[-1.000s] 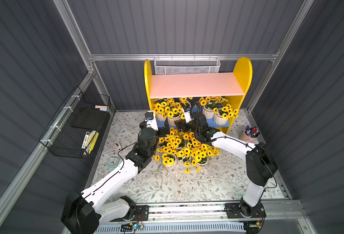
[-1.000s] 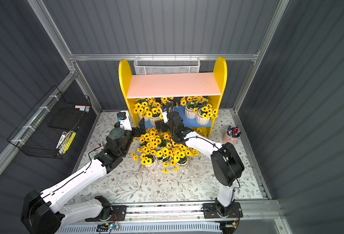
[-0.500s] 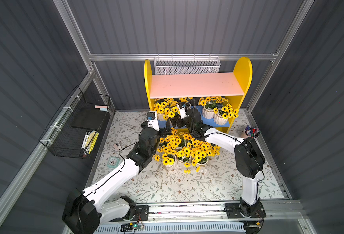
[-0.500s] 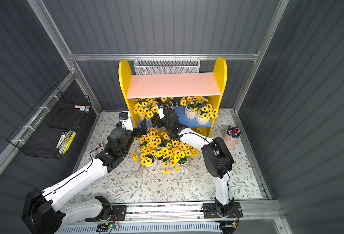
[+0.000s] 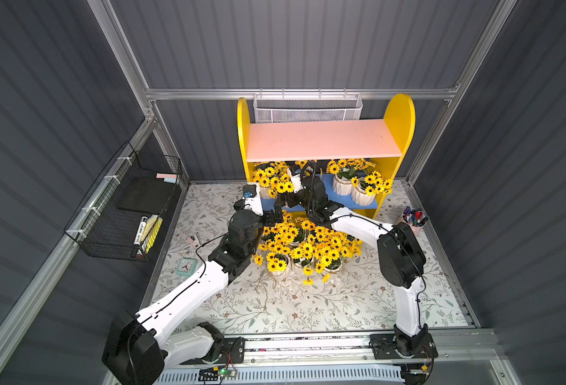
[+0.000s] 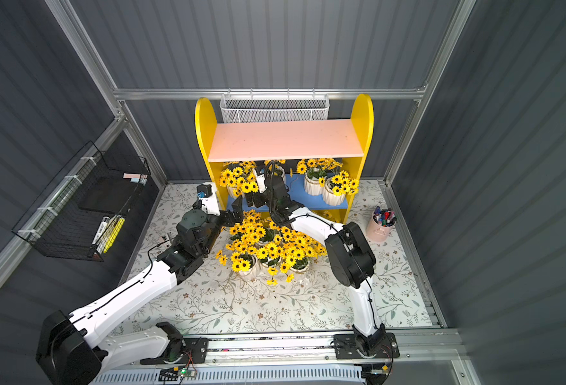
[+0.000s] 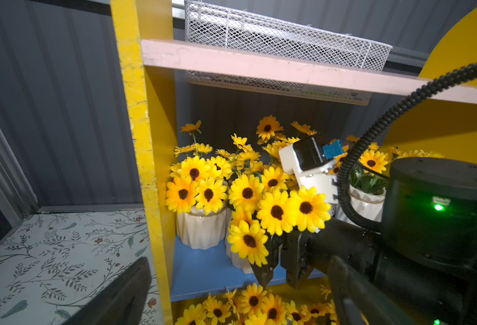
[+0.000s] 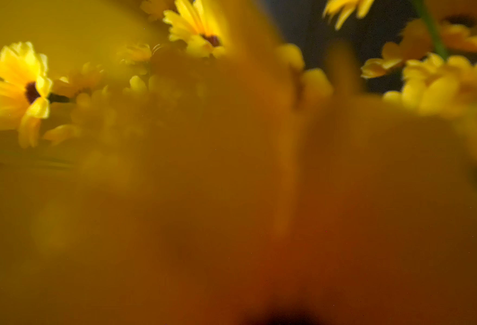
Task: Take the sunflower pots off the shelves
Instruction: Pick up the sunflower pot from the shelf.
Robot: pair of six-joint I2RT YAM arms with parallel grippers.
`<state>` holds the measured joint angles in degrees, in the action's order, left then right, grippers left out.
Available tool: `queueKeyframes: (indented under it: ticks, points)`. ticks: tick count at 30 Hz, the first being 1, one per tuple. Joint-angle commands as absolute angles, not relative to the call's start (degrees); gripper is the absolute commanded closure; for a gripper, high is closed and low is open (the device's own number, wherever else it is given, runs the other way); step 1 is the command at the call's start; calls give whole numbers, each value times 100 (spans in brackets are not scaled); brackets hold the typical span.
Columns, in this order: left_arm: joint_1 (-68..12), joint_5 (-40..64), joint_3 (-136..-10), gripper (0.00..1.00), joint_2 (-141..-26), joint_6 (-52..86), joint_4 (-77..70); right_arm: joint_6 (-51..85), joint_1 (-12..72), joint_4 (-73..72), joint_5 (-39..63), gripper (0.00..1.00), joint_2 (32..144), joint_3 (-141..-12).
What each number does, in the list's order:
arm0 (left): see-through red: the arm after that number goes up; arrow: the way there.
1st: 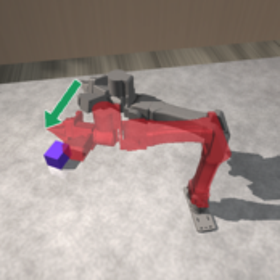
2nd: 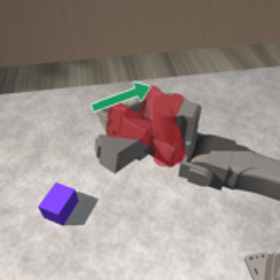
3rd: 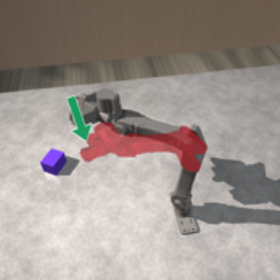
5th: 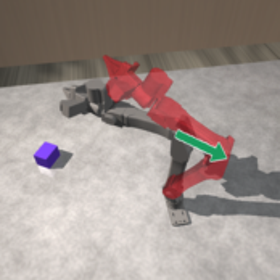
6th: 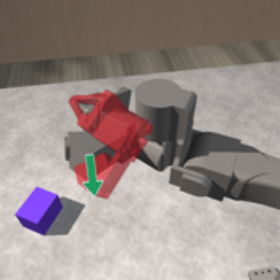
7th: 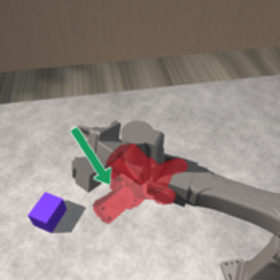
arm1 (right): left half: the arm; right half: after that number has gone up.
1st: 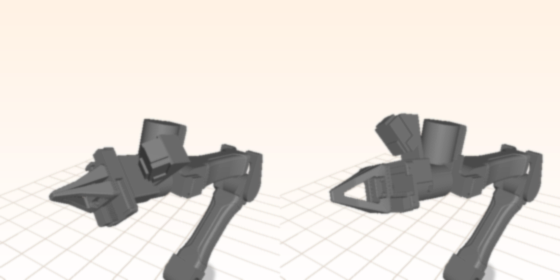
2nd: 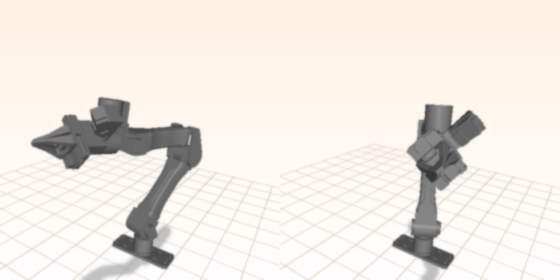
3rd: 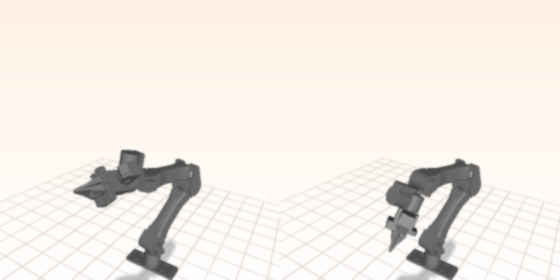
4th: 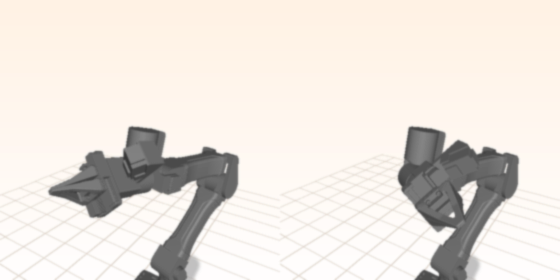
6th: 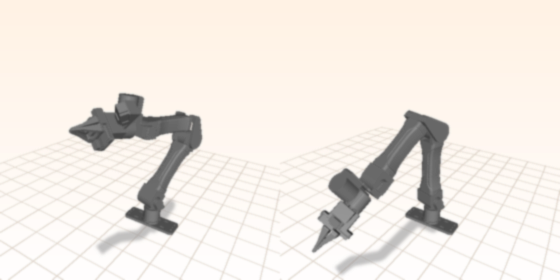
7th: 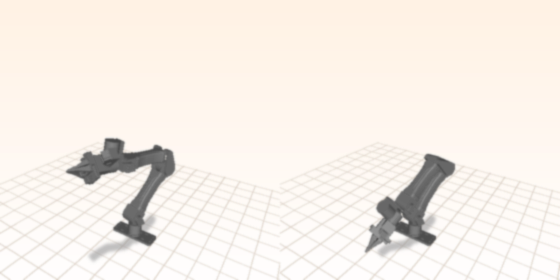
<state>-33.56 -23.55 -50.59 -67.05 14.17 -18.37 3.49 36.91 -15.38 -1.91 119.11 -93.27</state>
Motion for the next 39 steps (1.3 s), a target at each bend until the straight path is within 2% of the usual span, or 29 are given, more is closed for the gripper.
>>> queueKeyframes:
  ticks: [1,9,11,13,15,19,25,30,32,36,39]
  points:
    - [-3331,-2299,-5089,1,-6670,1432,-2011,254,3717,-1427,-356,5,12050,-9492]
    - [-3331,-2307,-5079,1,-6618,1406,-2039,133,3749,-1576,-469,24,11900,-9203]
    - [-3328,-2298,-5079,1,-6594,1406,-2039,123,3746,-1639,-450,34,11817,-9109]
    - [-3331,-2301,-5073,1,-6600,1406,-2039,119,3750,-1707,-415,37,11722,-8995]
    - [-3329,-2287,-5074,1,-6583,1406,-2040,49,3755,-1679,-396,51,11617,-8920]
    - [-3331,-2260,-5066,0,-6574,1408,-2048,-192,3781,-1679,-495,52,11373,-8601]
    - [-3331,-2180,-5067,1,-6600,1433,-2065,-443,3808,-1547,-612,42,11175,-8245]
    - [-3329,-2192,-5064,1,-6608,1433,-2065,-369,3832,-1507,-530,15,11283,-8283]
    - [-3331,-2193,-5057,1,-6616,1433,-2065,-402,3858,-1491,-571,8,11343,-8329]
    - [-3331,-2149,-5056,1,-6627,1437,-2074,-457,3886,-1397,-351,1,11451,-8437]
    - [-3328,-2149,-5071,1,-6628,1426,-2066,-436,3900,-1312,-310,1,11507,-8535]
